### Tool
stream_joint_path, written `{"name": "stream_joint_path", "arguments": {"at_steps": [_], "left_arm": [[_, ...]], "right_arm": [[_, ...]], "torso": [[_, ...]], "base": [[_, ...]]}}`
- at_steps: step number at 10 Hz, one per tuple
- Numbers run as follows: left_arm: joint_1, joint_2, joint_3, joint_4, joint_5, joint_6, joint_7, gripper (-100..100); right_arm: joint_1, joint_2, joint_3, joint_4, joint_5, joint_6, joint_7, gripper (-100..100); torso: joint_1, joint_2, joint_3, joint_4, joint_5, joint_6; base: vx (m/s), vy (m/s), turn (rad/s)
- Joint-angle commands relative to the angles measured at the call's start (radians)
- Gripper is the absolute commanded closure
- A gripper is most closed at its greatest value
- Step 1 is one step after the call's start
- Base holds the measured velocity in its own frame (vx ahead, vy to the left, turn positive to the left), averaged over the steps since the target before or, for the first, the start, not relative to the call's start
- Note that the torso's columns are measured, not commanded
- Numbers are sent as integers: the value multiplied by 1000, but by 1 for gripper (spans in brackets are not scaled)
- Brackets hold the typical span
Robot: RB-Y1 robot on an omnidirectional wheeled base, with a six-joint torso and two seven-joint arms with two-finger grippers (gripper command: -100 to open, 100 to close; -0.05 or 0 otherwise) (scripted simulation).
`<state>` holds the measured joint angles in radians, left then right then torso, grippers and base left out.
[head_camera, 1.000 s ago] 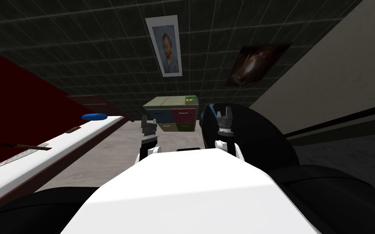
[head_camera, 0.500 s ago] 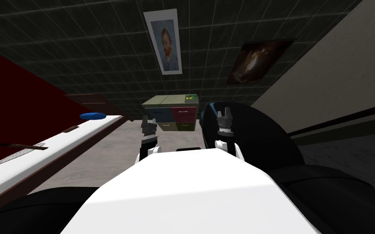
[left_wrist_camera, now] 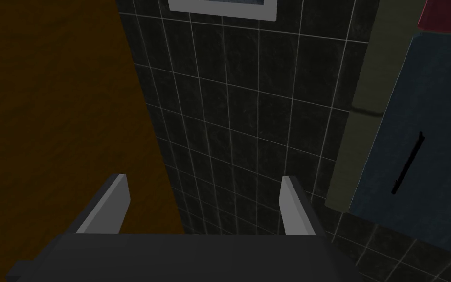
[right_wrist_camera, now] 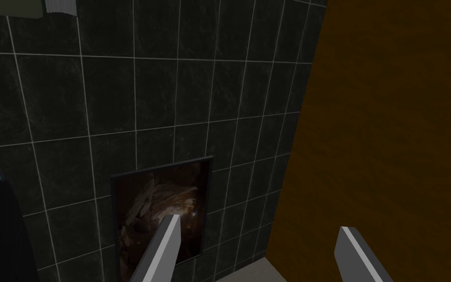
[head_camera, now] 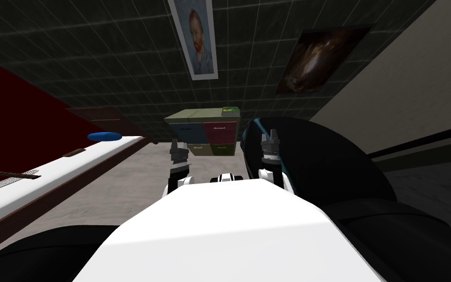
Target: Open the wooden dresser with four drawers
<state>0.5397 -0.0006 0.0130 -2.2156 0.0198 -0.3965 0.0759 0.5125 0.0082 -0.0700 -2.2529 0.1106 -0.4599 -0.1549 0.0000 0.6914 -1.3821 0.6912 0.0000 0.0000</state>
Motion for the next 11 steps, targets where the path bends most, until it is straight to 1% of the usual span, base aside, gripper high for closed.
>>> {"name": "stream_joint_path", "arguments": {"at_steps": [1, 3, 4, 5, 7, 8, 11], "left_arm": [[-7, 61, -2, 16, -1, 2, -1, -100], [-17, 103, -4, 36, -2, 4, -2, -100], [-29, 130, -6, 61, -3, 7, -3, -100], [-42, 145, -9, 88, -4, 10, -4, -100], [-68, 148, -14, 142, -7, 15, -6, -100], [-74, 146, -15, 154, -7, 17, -7, -100], [-109, 125, -23, 227, -11, 25, -10, -100]], "right_arm": [[0, 0, 0, 0, 0, 0, 0, 0], [0, 0, 0, 1, 0, 0, 0, 0], [0, 0, 0, 1, 0, 0, 0, 0], [0, 0, 0, 1, 0, 0, 0, 0], [1, 0, 0, 0, 0, 0, 0, 0], [0, 0, 0, 0, 0, 0, 0, 0], [0, 0, 0, 0, 0, 0, 0, 0]], "torso": [[0, 33, -69, 33, 0, 0], [0, 44, -94, 45, 0, 0], [0, 45, -95, 46, 0, 0], [0, 44, -95, 46, 0, 0], [0, 44, -96, 46, 0, 0], [-2, 46, -94, 47, 0, 0], [1, 47, -94, 47, 0, 0]], "base": [[40, -12, -19], [60, -7, -25], [109, -16, -40], [152, -26, -70], [165, -32, -59], [154, -38, -37], [159, -24, -53]]}}
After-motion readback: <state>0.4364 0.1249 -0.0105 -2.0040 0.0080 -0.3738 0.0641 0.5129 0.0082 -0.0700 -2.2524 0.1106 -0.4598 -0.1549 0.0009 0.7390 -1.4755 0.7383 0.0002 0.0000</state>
